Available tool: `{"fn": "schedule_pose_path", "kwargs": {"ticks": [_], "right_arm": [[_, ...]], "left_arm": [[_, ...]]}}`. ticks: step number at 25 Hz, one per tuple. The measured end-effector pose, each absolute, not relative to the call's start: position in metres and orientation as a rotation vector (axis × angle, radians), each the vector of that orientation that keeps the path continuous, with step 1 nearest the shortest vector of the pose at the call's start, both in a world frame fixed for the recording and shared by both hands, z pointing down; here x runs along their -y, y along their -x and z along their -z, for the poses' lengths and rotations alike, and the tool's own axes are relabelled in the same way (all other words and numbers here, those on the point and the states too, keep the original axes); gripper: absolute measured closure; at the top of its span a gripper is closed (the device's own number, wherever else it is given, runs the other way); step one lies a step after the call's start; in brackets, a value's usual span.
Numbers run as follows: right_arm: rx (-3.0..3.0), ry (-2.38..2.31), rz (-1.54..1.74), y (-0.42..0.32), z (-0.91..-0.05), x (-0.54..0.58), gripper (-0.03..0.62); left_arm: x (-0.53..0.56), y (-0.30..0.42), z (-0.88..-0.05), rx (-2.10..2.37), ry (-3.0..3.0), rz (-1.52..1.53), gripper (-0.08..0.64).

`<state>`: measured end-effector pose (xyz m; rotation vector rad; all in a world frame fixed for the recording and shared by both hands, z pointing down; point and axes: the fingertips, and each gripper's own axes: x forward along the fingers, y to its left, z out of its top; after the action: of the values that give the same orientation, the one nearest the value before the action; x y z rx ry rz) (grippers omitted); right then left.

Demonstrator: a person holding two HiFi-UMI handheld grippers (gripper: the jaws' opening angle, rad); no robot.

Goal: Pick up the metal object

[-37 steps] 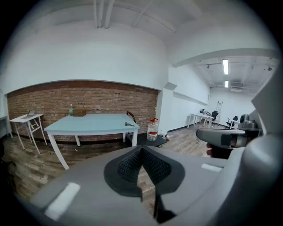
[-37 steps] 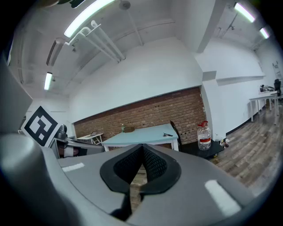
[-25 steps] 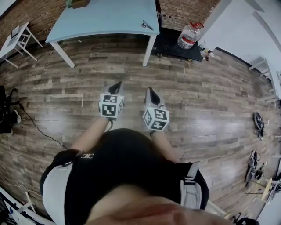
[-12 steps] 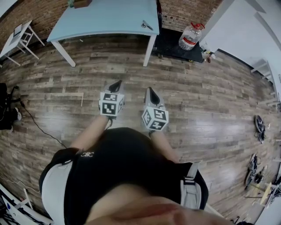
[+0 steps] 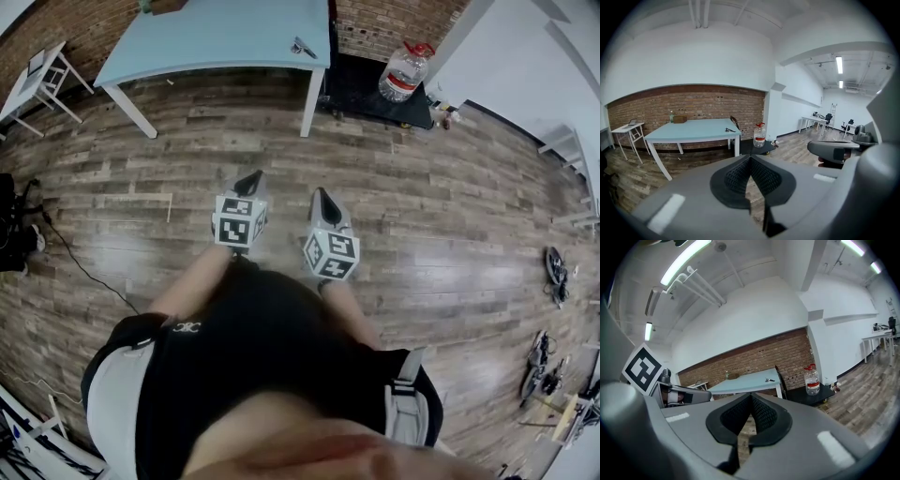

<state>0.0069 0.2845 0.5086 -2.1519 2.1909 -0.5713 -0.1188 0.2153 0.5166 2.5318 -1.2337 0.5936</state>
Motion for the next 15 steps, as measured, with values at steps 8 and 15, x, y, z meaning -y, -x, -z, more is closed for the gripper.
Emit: {"fn": "schedule_pose_path", "kwargs": {"ticks": [8,15], "right_arm": [[-2.137,2.256,0.565,-0.042,-0.516,-0.265,0.578],[-2.041,2.373,0.558,-0.089,-0.519,-0.219,0.578]], "left_arm": [[-0.175,0.084,-0.527,1.181,-2.538,-0.576,0.56],[-0.118,0.03,-0.53,1.06,-2.6,-0.565,0.56]]}}
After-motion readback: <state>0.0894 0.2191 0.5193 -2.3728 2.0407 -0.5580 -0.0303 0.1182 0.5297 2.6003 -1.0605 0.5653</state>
